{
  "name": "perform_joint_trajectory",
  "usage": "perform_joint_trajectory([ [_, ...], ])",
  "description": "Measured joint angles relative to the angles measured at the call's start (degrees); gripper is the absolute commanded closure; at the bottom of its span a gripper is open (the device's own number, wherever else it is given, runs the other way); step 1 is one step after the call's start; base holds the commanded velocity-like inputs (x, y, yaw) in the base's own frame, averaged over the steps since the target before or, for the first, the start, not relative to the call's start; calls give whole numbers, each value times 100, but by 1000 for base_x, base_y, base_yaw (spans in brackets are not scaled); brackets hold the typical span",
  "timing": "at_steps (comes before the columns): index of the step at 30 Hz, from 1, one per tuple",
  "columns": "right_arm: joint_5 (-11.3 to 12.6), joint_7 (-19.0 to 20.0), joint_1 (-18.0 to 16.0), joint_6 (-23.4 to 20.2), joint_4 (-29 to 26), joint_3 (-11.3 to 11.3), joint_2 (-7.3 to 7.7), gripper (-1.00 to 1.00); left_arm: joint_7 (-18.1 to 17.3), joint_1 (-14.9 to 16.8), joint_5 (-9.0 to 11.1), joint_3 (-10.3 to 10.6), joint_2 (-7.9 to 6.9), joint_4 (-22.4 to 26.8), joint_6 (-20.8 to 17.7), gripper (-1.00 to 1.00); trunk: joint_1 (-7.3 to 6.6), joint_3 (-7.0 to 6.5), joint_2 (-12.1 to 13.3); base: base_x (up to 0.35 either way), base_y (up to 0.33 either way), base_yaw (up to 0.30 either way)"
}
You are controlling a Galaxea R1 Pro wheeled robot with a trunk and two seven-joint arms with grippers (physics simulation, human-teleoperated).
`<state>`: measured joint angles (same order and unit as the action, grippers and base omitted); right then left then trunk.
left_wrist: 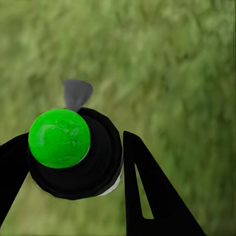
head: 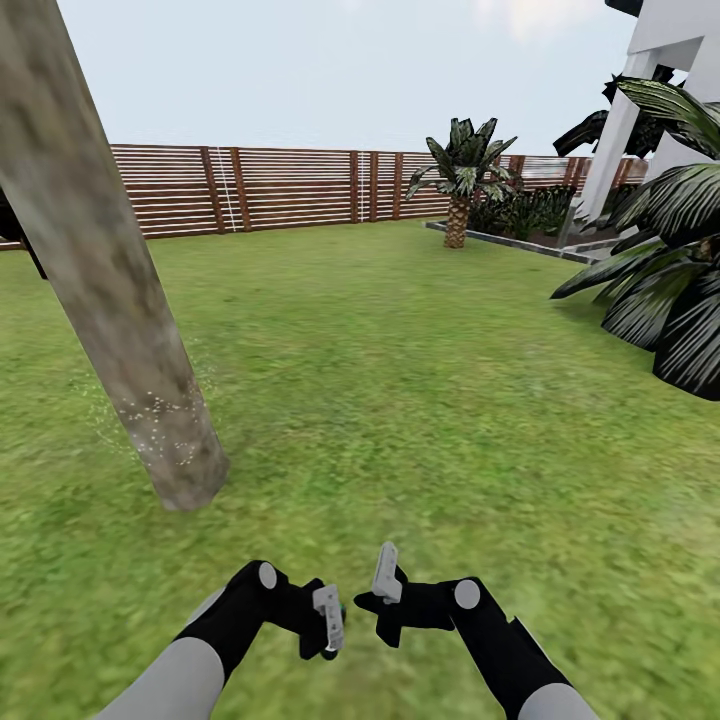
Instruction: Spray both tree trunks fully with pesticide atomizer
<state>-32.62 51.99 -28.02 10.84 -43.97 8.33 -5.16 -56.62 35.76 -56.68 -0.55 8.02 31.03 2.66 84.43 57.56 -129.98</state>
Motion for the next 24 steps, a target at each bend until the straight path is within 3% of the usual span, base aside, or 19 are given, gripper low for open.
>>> perform_joint_trajectory([
  [12,0,0,0,5,0,-1,0,100,-28,0,42,-8,110,-3,16,100,0,0,0,0,0,0],
  [24,-9,0,0,5,0,-2,0,100,-29,0,52,-8,119,-9,19,100,0,0,0,0,0,0],
])
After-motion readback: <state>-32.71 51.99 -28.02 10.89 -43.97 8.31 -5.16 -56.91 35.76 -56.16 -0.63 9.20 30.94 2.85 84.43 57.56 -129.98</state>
